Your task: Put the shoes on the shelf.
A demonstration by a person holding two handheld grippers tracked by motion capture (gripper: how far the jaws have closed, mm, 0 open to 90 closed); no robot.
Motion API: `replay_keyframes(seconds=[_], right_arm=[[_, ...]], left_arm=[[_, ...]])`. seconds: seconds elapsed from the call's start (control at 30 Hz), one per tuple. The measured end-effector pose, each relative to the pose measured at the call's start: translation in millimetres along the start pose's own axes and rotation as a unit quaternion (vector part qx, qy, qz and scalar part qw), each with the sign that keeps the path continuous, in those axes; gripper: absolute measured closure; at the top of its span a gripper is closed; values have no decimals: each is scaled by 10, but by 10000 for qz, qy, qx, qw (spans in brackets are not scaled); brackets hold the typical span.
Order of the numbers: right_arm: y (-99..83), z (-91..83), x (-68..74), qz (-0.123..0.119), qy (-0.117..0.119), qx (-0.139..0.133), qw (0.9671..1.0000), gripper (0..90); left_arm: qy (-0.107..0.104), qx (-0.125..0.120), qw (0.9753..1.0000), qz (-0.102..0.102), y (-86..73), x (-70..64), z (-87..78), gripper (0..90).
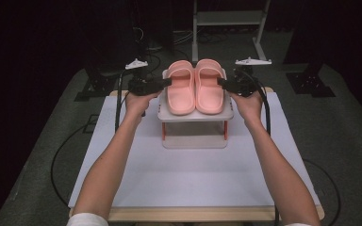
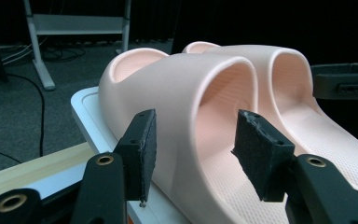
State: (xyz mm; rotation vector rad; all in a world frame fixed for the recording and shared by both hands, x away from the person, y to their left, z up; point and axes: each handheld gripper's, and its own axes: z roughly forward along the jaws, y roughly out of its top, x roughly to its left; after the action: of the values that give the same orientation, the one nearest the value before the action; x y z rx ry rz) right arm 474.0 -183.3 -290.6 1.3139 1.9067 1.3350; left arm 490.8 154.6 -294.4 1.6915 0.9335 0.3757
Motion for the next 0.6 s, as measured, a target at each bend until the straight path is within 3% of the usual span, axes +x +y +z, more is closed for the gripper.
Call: replay_keyframes(seconds=[0.6], right_arm=[[-123, -255, -58, 27, 227, -92, 9997, 481]], left_arm=[[-82, -99, 9999, 111, -122, -99, -209, 437]])
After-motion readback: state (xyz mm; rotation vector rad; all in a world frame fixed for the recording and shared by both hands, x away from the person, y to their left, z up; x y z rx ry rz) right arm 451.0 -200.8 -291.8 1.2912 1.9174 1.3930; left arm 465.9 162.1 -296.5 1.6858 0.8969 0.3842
